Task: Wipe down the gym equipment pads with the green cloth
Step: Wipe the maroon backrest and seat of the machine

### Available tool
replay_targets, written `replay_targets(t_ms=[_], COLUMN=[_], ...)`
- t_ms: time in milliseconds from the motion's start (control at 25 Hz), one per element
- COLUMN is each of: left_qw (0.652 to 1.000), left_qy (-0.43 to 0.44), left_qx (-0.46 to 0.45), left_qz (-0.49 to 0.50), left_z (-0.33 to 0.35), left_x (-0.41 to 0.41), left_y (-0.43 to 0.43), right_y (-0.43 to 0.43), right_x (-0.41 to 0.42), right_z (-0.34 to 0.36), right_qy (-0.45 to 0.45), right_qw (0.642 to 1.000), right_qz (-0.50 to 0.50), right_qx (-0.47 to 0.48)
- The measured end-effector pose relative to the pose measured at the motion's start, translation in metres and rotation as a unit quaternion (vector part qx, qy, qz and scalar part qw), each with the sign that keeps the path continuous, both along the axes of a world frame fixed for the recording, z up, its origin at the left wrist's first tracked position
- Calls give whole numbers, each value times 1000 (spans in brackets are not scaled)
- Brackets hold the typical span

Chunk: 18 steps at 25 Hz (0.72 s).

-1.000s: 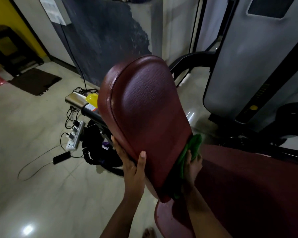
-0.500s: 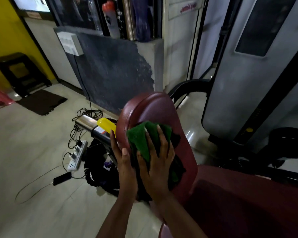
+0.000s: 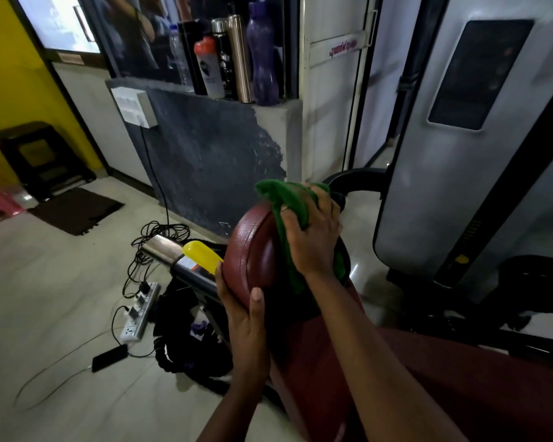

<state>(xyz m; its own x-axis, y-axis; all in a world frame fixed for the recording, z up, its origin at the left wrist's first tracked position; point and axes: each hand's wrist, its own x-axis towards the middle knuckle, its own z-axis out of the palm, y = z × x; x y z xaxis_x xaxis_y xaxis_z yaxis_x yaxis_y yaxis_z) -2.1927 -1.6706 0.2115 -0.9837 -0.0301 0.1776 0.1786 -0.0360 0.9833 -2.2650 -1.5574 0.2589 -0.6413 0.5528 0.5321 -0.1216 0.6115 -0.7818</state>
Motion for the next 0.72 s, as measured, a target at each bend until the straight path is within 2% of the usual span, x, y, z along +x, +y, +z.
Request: replay_targets(t_ms=[120, 240, 400, 560, 720], left_qw=[999, 999, 999, 999, 999], left_qy=[9, 29, 34, 39, 41], left_qx=[-31, -36, -34, -26, -29], left_qz=[2, -1, -4, 4, -3], left_z=[0, -4, -3, -8, -8], left_x=[1, 2, 1, -2, -3], left_y=[0, 1, 2, 2, 0], right_y=[21, 41, 65, 79, 62], right_x=[-10, -7, 7, 24, 49], right_z=[-5, -24, -73, -134, -154], right_qy=[-56, -70, -150, -207, -255], right_qw=[996, 987, 956, 923, 889], right_qz=[-14, 2, -15, -94, -175], right_qx=[-63, -146, -251, -311, -338])
